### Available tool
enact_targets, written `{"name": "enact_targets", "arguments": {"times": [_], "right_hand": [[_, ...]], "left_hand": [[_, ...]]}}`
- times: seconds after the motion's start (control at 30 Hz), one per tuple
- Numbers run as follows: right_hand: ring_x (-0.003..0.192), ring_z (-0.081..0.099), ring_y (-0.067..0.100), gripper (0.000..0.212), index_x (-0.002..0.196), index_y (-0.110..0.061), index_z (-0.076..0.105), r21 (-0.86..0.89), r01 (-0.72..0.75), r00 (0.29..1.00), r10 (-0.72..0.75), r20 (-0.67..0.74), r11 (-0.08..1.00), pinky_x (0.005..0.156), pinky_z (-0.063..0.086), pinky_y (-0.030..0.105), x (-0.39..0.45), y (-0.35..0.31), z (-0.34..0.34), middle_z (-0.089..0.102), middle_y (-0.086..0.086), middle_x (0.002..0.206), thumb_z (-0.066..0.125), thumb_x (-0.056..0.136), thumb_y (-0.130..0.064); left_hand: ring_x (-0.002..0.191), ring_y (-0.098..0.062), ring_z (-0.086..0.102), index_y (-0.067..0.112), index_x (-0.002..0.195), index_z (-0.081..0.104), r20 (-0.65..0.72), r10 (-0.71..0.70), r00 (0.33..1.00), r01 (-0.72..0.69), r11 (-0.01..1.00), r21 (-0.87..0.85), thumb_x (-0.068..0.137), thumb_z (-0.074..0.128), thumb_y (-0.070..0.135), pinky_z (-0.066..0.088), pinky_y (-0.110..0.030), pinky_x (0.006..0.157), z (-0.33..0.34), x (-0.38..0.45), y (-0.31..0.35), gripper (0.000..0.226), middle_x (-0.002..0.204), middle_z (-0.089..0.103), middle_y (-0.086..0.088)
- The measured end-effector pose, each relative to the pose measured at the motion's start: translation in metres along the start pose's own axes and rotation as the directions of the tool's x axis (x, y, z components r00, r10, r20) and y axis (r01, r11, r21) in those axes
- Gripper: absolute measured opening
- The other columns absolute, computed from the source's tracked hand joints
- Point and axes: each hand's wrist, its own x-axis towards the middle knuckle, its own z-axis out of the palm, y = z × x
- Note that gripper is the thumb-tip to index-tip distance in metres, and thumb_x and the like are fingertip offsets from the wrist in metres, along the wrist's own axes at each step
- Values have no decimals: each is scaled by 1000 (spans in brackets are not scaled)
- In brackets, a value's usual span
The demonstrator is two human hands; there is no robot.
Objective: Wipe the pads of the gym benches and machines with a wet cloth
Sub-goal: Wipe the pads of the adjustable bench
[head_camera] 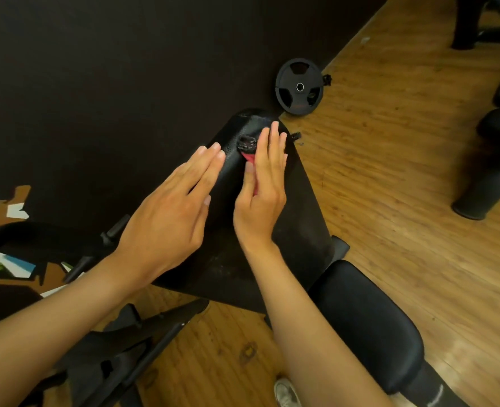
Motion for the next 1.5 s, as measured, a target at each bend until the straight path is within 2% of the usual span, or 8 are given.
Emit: {"name": "enact_targets", "arguments": {"times": [0.2,0.47,0.67,0.8,0.9,1.07,1.3,1.5], "right_hand": [[155,18,11,45,153,-17,45,88,-511,834,518,-190,855,127,22,39,-18,53,-26,30,-6,165,39,108,-10],[155,24,28,49,146,-9,52,-13,39,998,-38,50,999,122,32,51,-13,11,-6,31,2,160,46,101,8],[154,21,6,46,152,-22,47,124,-615,748,626,-221,779,126,25,40,-43,53,-30,30,-11,165,41,108,-9],[156,19,19,47,148,-13,48,105,-190,980,195,-40,976,127,20,45,-33,-8,-4,29,-7,161,45,104,3],[155,23,28,49,145,-8,51,3,25,997,-25,68,1000,126,23,51,-31,6,-7,31,3,160,46,100,9],[154,24,15,46,150,-15,49,101,-518,817,527,-234,849,126,23,37,-21,51,-24,36,-2,163,41,106,-5],[154,24,32,49,148,-2,45,2,118,970,-115,212,993,123,26,56,-30,-11,-15,33,10,160,45,100,9],[157,15,17,49,154,-9,41,45,-311,949,313,-43,949,126,16,26,4,5,-16,27,3,166,40,106,0]], "left_hand": [[158,-13,13,13,163,17,-1,1,1000,-1,1000,12,105,46,13,18,-32,125,1,-1,-1,65,171,15,-2],[157,-17,17,9,162,20,-13,23,1000,-23,1000,12,105,46,12,27,-40,125,2,0,0,63,171,17,-6],[157,-17,17,10,163,19,-17,26,1000,-25,999,38,105,45,13,25,-39,125,3,0,0,64,171,18,-6],[158,-16,15,10,163,18,-15,29,999,-29,999,32,105,44,13,24,-38,126,2,-1,0,64,171,17,-6],[158,-17,15,9,163,17,-25,31,999,-30,999,37,105,44,12,23,-37,126,2,0,0,64,171,16,-6],[157,-17,16,9,163,17,-29,30,999,-29,999,44,105,44,13,25,-39,126,3,0,-1,64,171,16,-6],[158,-17,16,8,163,17,-47,40,998,-37,998,54,107,41,15,22,-38,127,4,-1,-1,62,170,17,-9],[158,-19,15,8,163,15,-58,48,997,-45,997,58,106,42,14,20,-39,127,6,0,-4,63,171,16,-9]]}}
